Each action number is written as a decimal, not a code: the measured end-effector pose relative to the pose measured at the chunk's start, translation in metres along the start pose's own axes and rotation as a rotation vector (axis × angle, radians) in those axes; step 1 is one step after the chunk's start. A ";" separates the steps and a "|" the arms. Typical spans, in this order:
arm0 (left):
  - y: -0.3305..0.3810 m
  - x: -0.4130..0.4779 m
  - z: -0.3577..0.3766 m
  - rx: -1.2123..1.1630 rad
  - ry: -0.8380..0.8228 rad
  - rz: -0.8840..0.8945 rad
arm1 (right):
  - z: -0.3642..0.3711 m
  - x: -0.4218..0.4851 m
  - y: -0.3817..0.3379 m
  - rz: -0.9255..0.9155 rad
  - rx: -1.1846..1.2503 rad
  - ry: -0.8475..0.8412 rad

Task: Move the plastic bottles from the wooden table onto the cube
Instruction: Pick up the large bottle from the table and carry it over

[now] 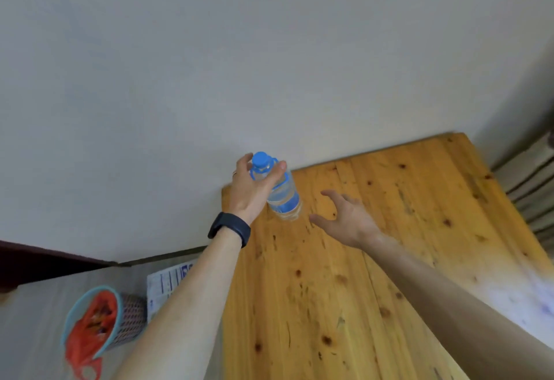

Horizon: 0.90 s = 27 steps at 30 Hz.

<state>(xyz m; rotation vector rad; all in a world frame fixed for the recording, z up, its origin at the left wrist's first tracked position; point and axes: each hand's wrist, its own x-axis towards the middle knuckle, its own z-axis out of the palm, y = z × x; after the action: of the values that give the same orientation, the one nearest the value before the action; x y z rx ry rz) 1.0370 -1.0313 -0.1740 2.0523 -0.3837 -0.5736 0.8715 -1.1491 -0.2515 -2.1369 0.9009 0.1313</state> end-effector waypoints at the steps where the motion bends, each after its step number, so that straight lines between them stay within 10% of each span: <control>1: -0.005 0.009 0.006 -0.021 0.016 0.016 | 0.004 0.016 -0.003 -0.022 0.029 0.010; 14: -0.021 0.052 0.015 0.075 0.186 0.142 | 0.085 0.120 -0.039 -0.197 0.477 0.026; 27: 0.021 -0.074 0.017 -0.114 -0.135 0.084 | 0.046 -0.095 0.020 -0.077 0.393 0.180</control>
<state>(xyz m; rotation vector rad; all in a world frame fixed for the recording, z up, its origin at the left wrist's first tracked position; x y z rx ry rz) 0.9653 -1.0186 -0.1452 1.8852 -0.5025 -0.6695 0.7977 -1.0715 -0.2603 -1.8301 0.8638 -0.2619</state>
